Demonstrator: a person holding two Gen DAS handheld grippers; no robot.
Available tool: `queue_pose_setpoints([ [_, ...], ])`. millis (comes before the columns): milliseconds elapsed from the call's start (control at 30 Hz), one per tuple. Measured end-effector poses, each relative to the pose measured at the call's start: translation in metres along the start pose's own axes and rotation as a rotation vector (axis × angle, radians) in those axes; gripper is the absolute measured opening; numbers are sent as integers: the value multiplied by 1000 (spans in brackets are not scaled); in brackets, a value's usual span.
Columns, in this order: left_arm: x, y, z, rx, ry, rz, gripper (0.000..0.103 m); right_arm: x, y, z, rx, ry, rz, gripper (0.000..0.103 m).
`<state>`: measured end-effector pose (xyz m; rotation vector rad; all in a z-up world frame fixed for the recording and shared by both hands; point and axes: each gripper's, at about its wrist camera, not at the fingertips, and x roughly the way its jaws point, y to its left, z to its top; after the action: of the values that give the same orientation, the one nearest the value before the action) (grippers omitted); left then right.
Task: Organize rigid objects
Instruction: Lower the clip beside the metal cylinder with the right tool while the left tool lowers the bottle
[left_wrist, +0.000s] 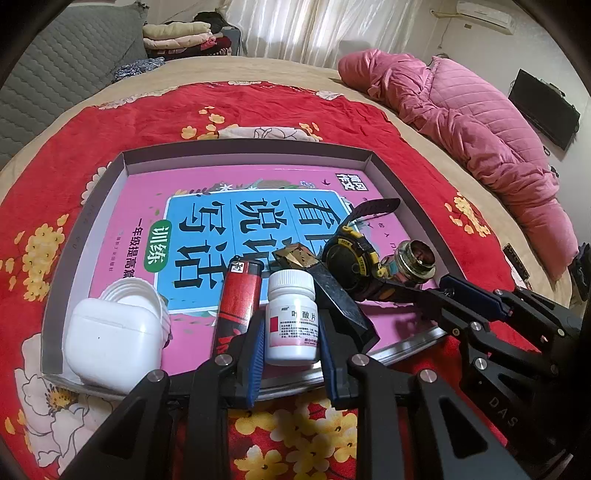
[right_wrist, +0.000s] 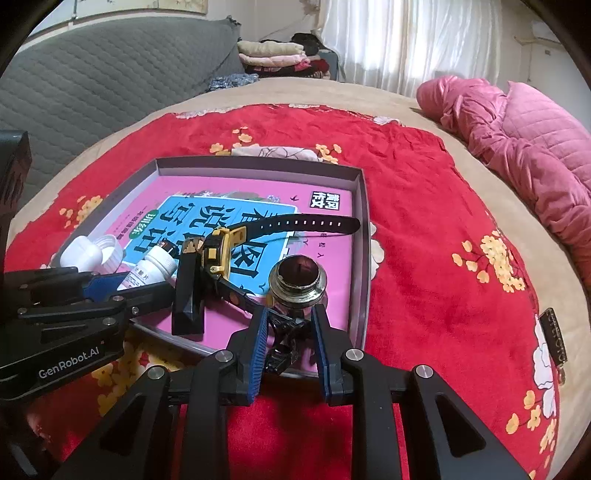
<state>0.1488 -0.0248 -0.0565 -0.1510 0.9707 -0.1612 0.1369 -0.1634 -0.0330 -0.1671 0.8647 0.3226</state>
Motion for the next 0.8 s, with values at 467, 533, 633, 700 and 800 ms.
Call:
queue_pose_setpoints([
  [467, 5, 5, 4, -22, 1, 7, 27, -14, -9, -14, 64, -62, 41, 27],
  [533, 6, 7, 6, -36, -3, 4, 27, -17, -10, -15, 69, -68, 39, 27],
  [633, 7, 8, 8, -40, -10, 13, 27, -20, -11, -17, 83, -74, 40, 27],
  [700, 7, 7, 7, -37, -14, 18, 27, -21, -11, -18, 81, -79, 41, 28],
  [800, 7, 6, 6, -26, -18, 24, 27, -22, -11, -18, 81, -82, 35, 28],
])
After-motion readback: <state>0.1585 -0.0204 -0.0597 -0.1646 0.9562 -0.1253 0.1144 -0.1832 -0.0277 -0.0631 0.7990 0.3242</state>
